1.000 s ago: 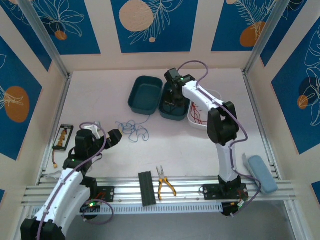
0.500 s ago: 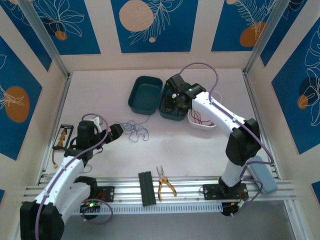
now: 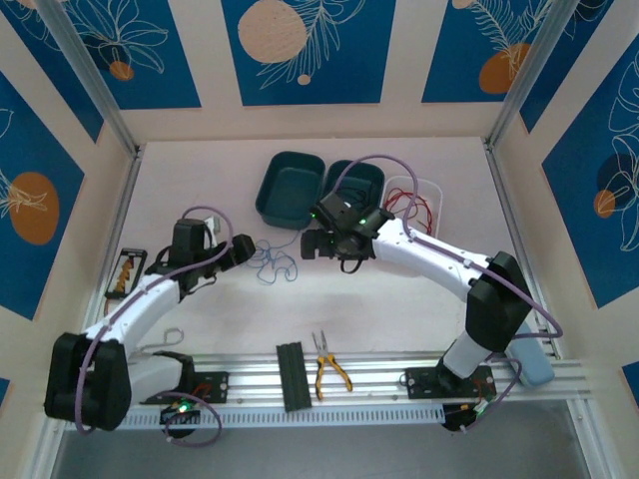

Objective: Untangle the cables

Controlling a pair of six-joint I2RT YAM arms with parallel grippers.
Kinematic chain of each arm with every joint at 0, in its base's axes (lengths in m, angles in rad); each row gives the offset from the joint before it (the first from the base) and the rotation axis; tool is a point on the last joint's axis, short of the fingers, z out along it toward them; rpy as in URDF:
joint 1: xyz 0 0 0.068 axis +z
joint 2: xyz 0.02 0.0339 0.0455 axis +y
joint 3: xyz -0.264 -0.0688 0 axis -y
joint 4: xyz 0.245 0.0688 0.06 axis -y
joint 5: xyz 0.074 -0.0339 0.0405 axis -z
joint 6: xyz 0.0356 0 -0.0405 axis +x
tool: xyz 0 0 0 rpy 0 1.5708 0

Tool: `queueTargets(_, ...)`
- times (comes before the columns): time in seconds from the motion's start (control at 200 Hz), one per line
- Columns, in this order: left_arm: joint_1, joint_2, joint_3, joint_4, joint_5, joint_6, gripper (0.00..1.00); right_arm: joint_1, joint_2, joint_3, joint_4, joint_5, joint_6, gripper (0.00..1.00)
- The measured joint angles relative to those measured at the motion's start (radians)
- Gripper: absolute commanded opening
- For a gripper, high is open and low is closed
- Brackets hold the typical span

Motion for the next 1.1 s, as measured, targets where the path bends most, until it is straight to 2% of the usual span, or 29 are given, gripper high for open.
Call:
queueTargets(0.165, -0.037, 0.118, 0.048, 0.0, -0.046, 0.024, 0.68, 0.031, 0.011, -0.005, 0.029, 0.0, 0.04, 0.99)
queueTargets(0.54, -0.042, 0.322, 0.122, 0.068, -0.098, 0.024, 0.37, 0.058, 0.082, -0.005, 0.073, -0.024, 0.082, 0.99)
queueTargets(0.635, -0.042, 0.365, 0.136, 0.097, -0.1, 0.021, 0.17, 0.058, 0.095, -0.005, 0.08, -0.039, 0.086, 0.99)
queueTargets(0.675, -0.042, 0.381, 0.144, 0.102, -0.1, 0.014, 0.12, 0.058, 0.098, -0.005, 0.083, -0.042, 0.087, 0.99)
queueTargets(0.885, -0.043, 0.389, 0.152, 0.122, -0.1, 0.007, 0.0, 0.059, 0.142, -0.005, 0.095, -0.073, 0.097, 0.99)
queueTargets(1.1, -0.044, 0.238, 0.152, 0.084, -0.081, 0.029, 0.0, 0.056, 0.212, 0.017, 0.095, -0.107, 0.101, 0.87)
